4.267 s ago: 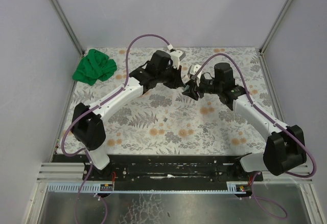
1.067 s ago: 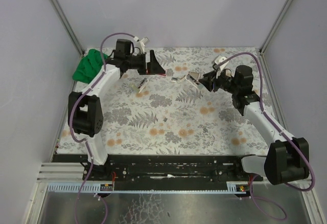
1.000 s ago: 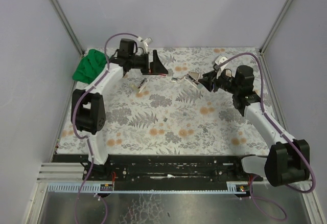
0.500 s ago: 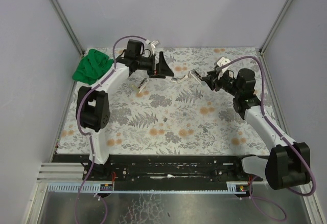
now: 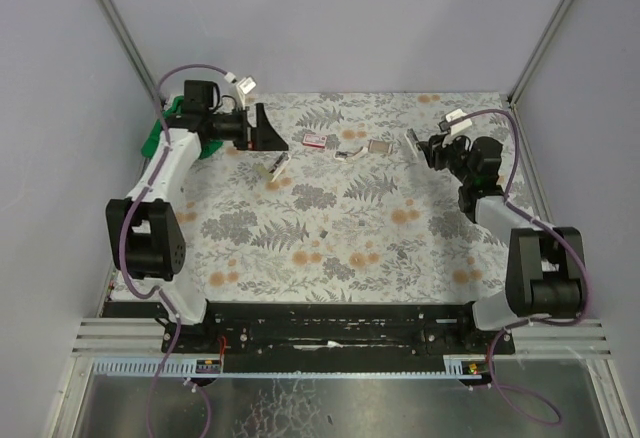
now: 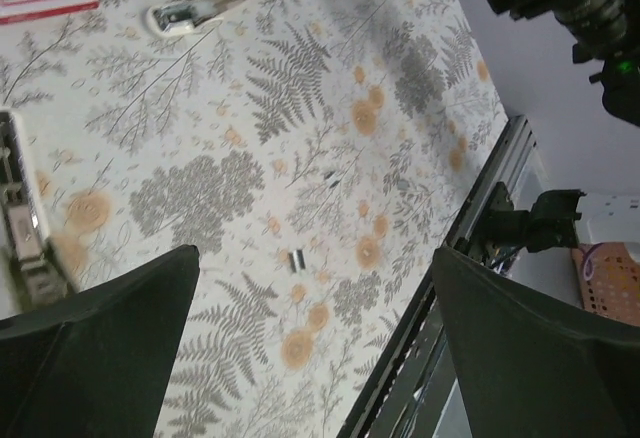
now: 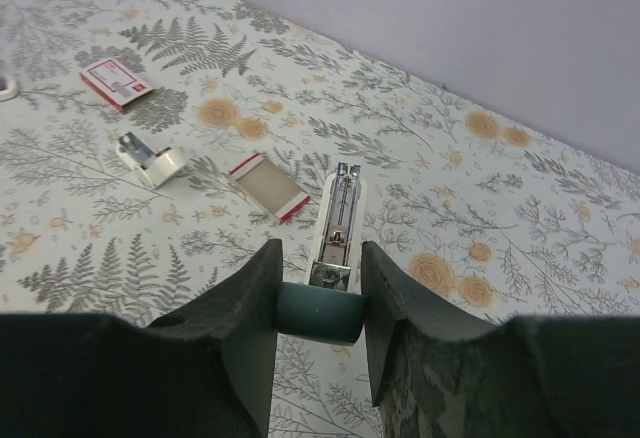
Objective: Unload the staples from the stapler
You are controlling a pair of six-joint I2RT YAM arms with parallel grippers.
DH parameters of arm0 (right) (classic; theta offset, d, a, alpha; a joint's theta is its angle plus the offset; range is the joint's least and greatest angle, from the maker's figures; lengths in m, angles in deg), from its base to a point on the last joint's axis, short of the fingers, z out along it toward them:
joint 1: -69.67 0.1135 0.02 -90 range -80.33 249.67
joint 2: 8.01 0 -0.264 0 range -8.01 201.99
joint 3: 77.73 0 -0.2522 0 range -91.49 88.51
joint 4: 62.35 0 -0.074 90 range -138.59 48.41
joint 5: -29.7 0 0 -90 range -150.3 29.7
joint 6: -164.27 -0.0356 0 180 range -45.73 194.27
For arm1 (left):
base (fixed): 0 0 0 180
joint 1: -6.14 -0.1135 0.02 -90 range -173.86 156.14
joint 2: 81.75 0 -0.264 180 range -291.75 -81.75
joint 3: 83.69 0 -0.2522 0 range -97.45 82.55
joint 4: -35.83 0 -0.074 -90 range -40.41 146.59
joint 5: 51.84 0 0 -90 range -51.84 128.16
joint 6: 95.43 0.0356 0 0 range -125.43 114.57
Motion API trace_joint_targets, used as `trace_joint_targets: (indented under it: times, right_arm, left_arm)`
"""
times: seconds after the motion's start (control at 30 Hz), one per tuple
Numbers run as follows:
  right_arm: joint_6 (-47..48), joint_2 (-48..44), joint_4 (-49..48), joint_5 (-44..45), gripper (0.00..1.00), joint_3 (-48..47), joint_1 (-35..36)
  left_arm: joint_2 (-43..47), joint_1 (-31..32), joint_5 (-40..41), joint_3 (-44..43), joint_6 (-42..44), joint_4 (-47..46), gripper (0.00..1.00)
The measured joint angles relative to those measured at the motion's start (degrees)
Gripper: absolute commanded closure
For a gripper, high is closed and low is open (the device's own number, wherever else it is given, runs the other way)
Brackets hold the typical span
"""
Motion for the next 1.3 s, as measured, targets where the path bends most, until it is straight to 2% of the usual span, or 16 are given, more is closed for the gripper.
trace_joint_targets:
  times: [0.33, 0.57, 0.77, 1.3]
  right_arm:
    - [-2.14, 10.1, -8.74, 0.26, 1.0, -1.07, -3.28]
    - [-4.15, 14.84, -14.97, 0.26, 1.0, -1.53, -5.07]
    - [-4.74, 17.68, -17.49, 0.35, 1.0, -1.92, -5.2]
    - [-6.03, 19.39, -19.5, 0.24, 1.0, -2.12, -5.22]
  left_arm:
    - [4.44, -12.63, -5.27, 7.52, 16.85, 12.55, 0.0]
    - [4.44, -18.56, -9.18, 13.16, 23.04, 16.41, 0.0]
    - [4.96, -18.53, -9.9, 14.97, 23.04, 15.34, 0.0]
    - [9.18, -18.53, -4.15, 19.96, 16.39, 6.97, 0.0]
